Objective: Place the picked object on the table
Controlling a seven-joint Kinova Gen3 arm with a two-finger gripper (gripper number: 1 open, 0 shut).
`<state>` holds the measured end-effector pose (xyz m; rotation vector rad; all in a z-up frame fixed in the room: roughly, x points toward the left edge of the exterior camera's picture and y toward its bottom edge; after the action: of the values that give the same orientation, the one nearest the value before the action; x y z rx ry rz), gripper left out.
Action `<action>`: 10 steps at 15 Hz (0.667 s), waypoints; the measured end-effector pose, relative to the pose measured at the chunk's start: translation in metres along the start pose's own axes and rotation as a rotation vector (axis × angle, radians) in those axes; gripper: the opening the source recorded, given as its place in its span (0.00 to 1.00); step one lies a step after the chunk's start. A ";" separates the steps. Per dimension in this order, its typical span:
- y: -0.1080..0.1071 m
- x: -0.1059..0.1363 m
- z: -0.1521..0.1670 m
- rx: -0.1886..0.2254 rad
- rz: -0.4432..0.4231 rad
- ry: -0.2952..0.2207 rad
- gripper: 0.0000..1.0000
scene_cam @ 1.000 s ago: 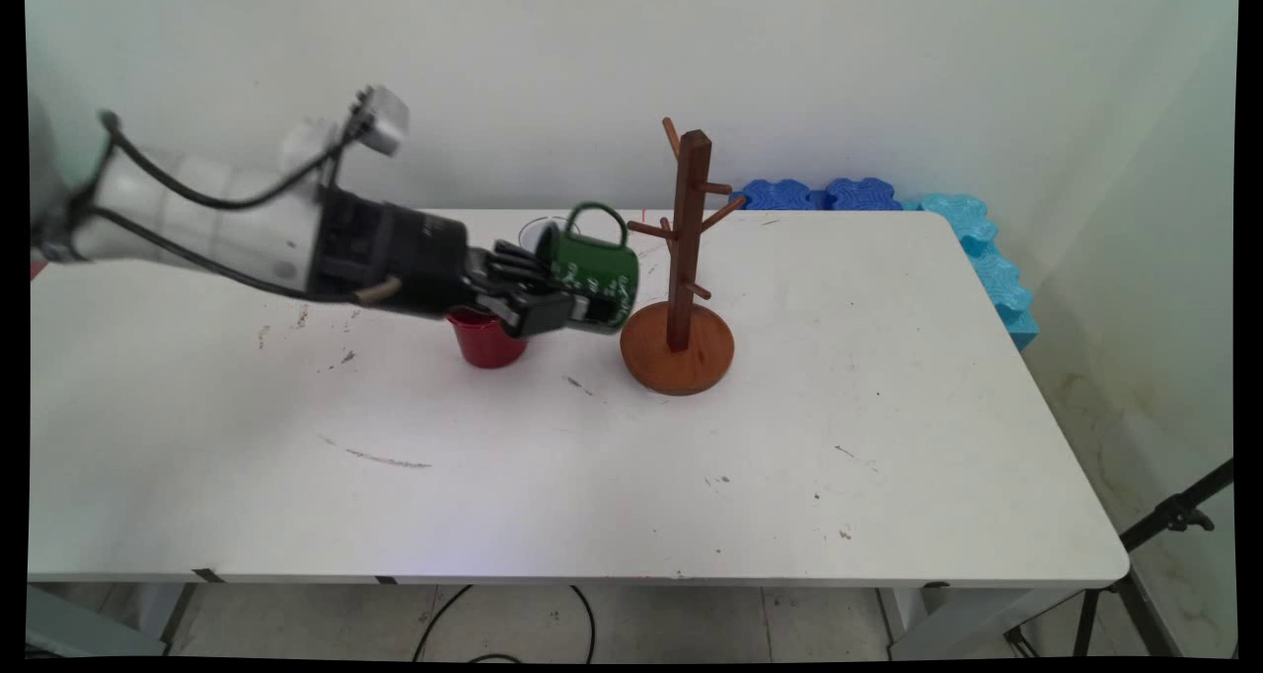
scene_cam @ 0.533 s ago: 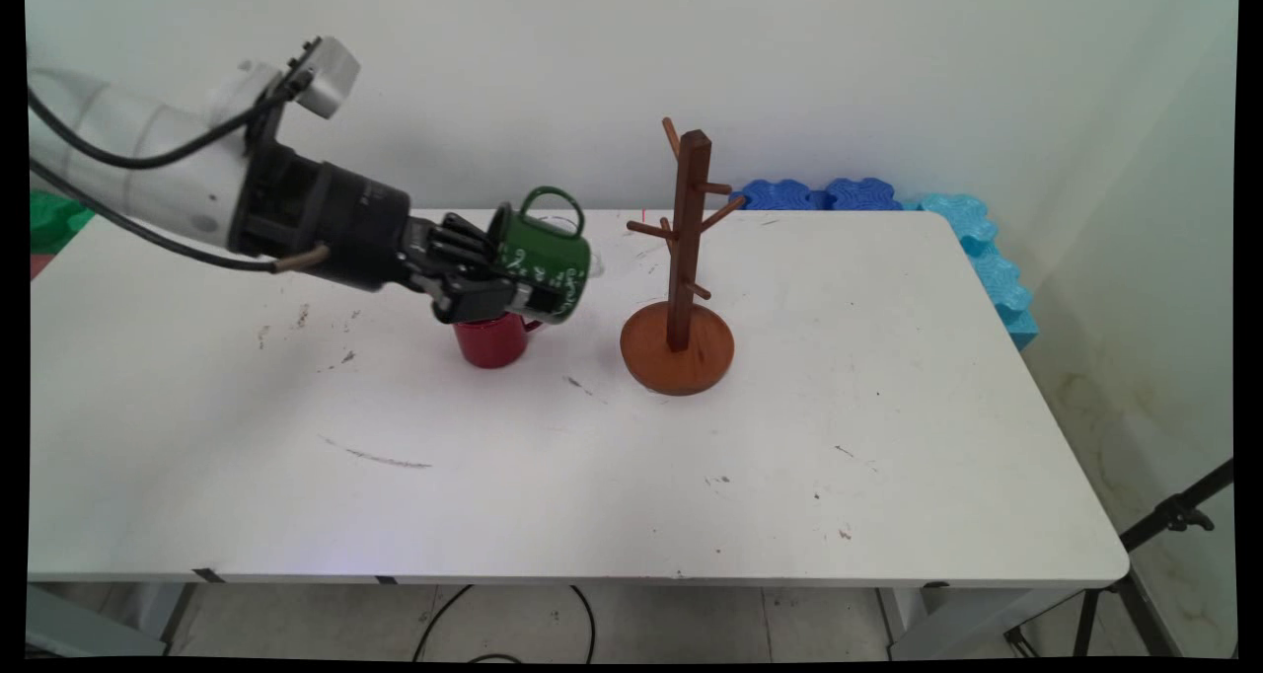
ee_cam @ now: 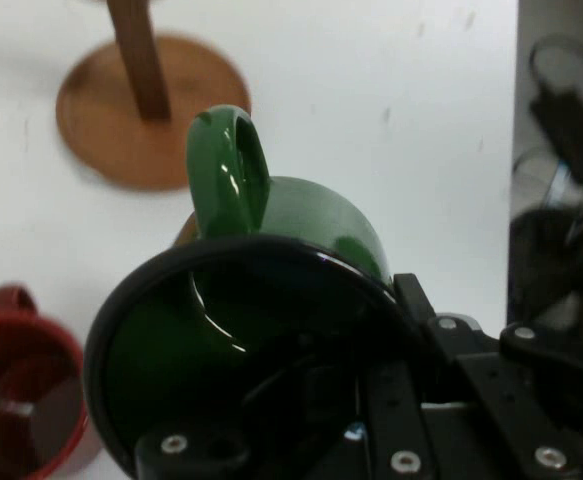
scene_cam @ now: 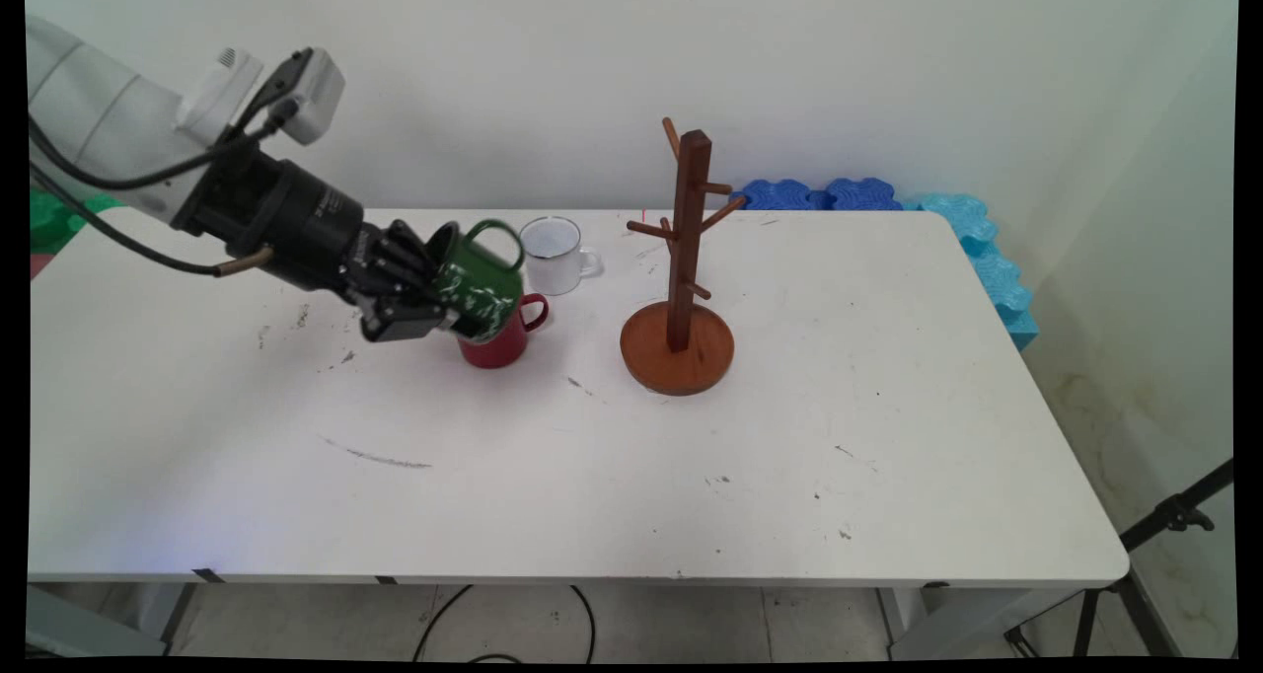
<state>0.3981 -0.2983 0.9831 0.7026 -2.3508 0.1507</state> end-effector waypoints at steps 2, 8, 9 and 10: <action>-0.002 0.001 -0.001 0.008 0.022 -0.057 0.00; -0.001 0.011 0.009 0.017 0.079 -0.248 0.00; -0.001 0.012 0.012 0.019 0.087 -0.276 0.00; -0.001 0.013 0.017 0.020 0.095 -0.304 0.00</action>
<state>0.3812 -0.3099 0.9783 0.6622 -2.6783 0.1147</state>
